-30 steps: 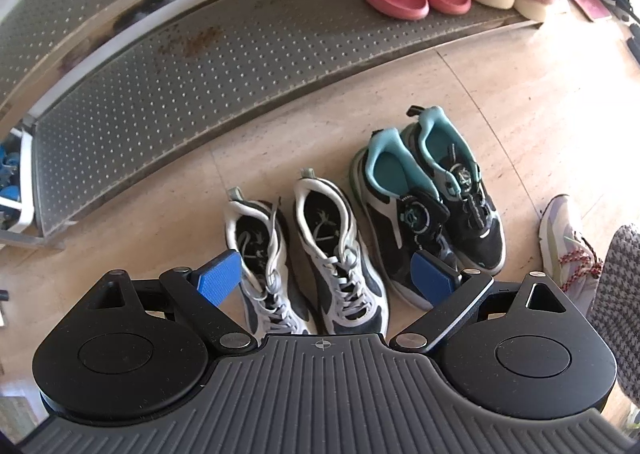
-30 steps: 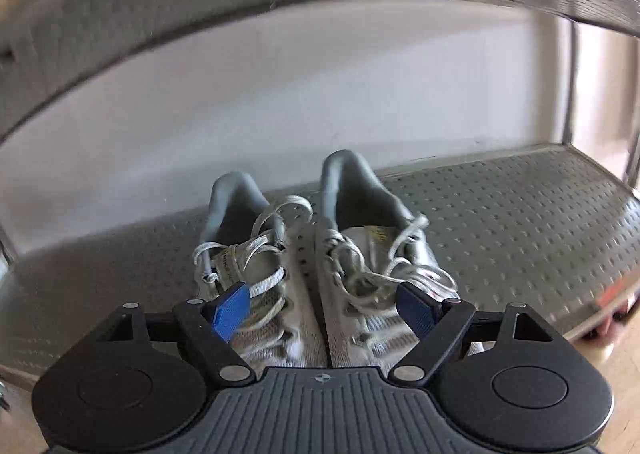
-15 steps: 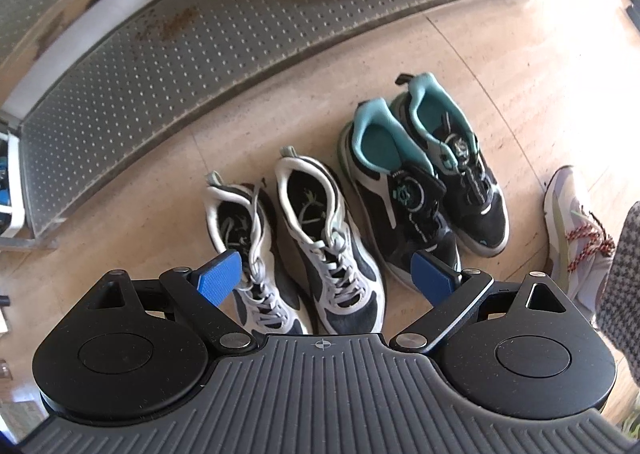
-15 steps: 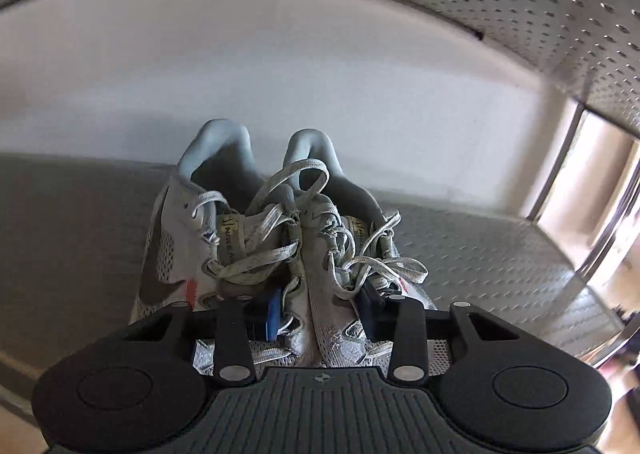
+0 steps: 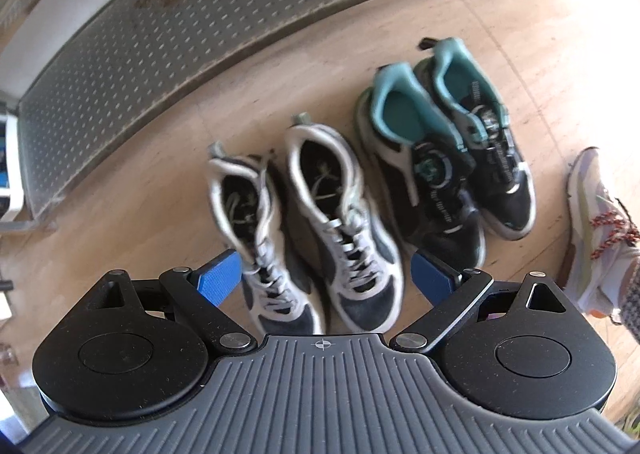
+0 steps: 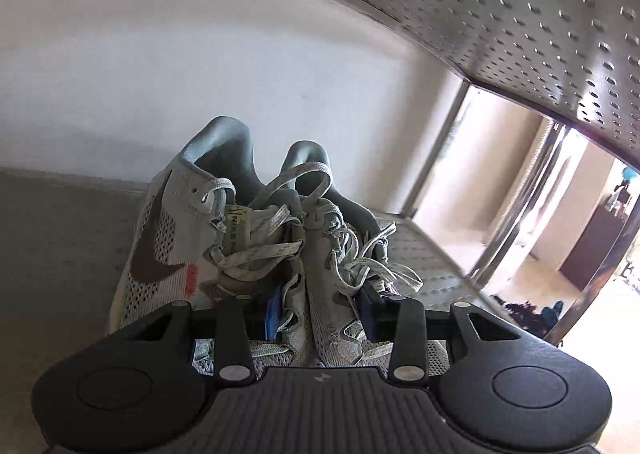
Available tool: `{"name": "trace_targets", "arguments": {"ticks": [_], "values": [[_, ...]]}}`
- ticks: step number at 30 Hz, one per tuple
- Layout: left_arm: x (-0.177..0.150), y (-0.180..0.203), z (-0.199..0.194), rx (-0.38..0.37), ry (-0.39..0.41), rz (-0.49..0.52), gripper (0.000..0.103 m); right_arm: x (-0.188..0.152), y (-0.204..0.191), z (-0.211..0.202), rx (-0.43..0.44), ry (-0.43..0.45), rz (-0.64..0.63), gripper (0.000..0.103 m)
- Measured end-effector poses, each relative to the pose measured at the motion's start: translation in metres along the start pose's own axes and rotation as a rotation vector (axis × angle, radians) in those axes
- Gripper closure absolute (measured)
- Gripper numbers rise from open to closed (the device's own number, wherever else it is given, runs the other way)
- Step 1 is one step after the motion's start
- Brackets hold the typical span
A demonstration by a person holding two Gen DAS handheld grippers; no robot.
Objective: Organize scattered shoes
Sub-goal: 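Set the grey sneakers on the rack shelf and open the right tool, then move the right tool back down to the purple slides on the floor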
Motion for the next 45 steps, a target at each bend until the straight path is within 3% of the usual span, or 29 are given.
{"name": "trace_targets", "arguments": {"ticks": [2, 3, 5, 8, 11, 15, 18, 22, 24, 25, 26, 27, 28, 30, 34, 38, 43, 45], "values": [[-0.001, -0.003, -0.002, -0.005, 0.001, -0.011, 0.008, 0.000, 0.007, 0.003, 0.014, -0.007, 0.031, 0.040], [-0.001, -0.004, -0.004, -0.010, 0.005, -0.015, 0.008, 0.000, 0.014, 0.001, 0.043, -0.029, 0.090, 0.024], [0.000, -0.006, -0.010, -0.016, 0.016, -0.020, 0.008, 0.000, 0.025, -0.010, 0.108, -0.052, 0.196, 0.024], [0.002, -0.007, -0.033, -0.024, 0.080, -0.014, 0.008, -0.012, 0.042, -0.061, 0.192, -0.039, 0.357, 0.019], [-0.002, -0.011, -0.051, -0.036, 0.129, -0.015, 0.008, -0.037, 0.043, -0.109, 0.265, -0.137, 0.440, 0.019], [-0.007, -0.024, -0.065, -0.051, 0.159, -0.049, 0.008, -0.074, 0.013, -0.193, 0.365, -0.350, 0.501, 0.018], [-0.013, -0.039, -0.072, -0.047, 0.173, -0.093, 0.008, -0.095, -0.020, -0.266, 0.453, -0.473, 0.521, 0.011], [-0.022, -0.054, -0.076, -0.048, 0.183, -0.133, 0.007, -0.112, -0.061, -0.334, 0.591, -0.472, 0.480, 0.002], [-0.028, -0.057, -0.074, -0.051, 0.173, -0.136, 0.007, -0.142, -0.083, -0.340, 0.599, -0.520, 0.452, 0.003], [-0.030, -0.058, -0.073, -0.050, 0.168, -0.136, 0.007, -0.155, -0.091, -0.338, 0.597, -0.563, 0.442, 0.012], [-0.033, -0.058, -0.070, -0.048, 0.156, -0.133, 0.007, -0.174, -0.103, -0.331, 0.586, -0.671, 0.433, 0.019], [-0.036, -0.059, -0.067, -0.047, 0.145, -0.130, 0.007, -0.191, -0.115, -0.325, 0.587, -0.774, 0.431, 0.033], [-0.039, -0.060, -0.064, -0.045, 0.133, -0.128, 0.007, -0.203, -0.125, -0.322, 0.600, -0.854, 0.433, 0.035], [-0.043, -0.060, -0.061, -0.048, 0.118, -0.125, 0.007, -0.211, -0.143, -0.322, 0.655, -0.875, 0.362, 0.041], [-0.042, -0.053, -0.063, -0.068, 0.123, -0.139, 0.007, -0.204, -0.144, -0.324, 0.622, -0.824, 0.276, 0.032], [-0.041, -0.040, -0.063, -0.080, 0.126, -0.096, 0.007, -0.209, -0.147, -0.324, 0.644, -0.842, 0.255, 0.020], [-0.041, -0.039, -0.058, -0.048, 0.116, -0.082, 0.007, -0.243, -0.139, -0.317, 0.578, -0.917, 0.148, 0.018], [-0.040, -0.042, -0.061, -0.041, 0.129, -0.087, 0.007, -0.277, -0.138, -0.311, 0.526, -0.995, 0.080, 0.017]]}}
Point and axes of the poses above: each gripper's, at about its wrist camera, not at the fingertips, and z roughly the way its jaws point, y to its right, x to its top, the point moved 8 cm from there along z, roughly the way its jaws point, and after that the axes turned 2 degrees about -y, right-handed, at the moved point
